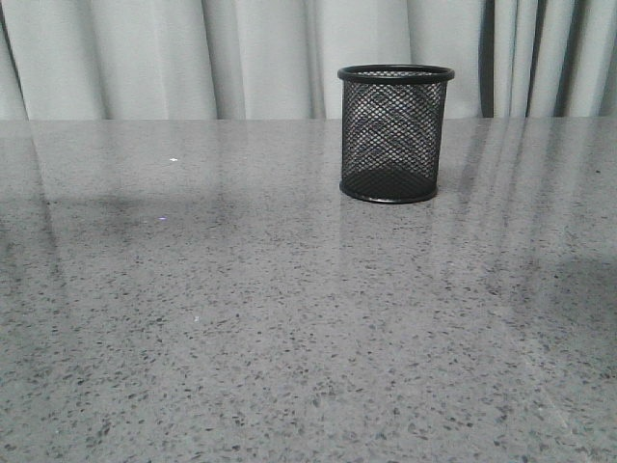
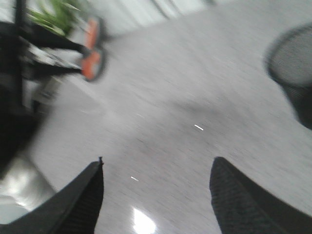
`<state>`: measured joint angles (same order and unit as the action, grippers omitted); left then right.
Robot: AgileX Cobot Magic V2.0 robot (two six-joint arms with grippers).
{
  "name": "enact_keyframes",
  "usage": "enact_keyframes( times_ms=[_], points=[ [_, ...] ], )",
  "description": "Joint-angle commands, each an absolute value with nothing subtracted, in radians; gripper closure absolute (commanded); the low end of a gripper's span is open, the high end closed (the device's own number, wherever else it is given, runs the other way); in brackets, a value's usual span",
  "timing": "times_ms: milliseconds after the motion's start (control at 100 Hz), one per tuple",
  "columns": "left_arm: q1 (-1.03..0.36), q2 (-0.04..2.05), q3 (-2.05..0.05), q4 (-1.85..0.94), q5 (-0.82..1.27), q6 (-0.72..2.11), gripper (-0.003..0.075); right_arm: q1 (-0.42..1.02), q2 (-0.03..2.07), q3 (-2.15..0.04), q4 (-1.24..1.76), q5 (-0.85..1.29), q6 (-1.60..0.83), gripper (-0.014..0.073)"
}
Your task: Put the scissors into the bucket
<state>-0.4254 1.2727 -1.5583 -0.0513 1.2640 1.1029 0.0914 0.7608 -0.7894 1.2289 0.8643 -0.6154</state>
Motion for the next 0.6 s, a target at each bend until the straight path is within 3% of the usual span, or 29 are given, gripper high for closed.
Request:
enact_keyframes(
  times_ms=[0,590],
  points=[
    [-0.487,1.231,-1.606,-0.051,1.244,1.067,0.0741,0.094,0.762,-0.824,1.461,0.831,-0.737,0.017],
    [-0.857,1.261,-1.66,0.041,1.131,0.947,0.0741,0.094,0.762,-0.824,1.608,0.895,-0.775,0.017]
  ],
)
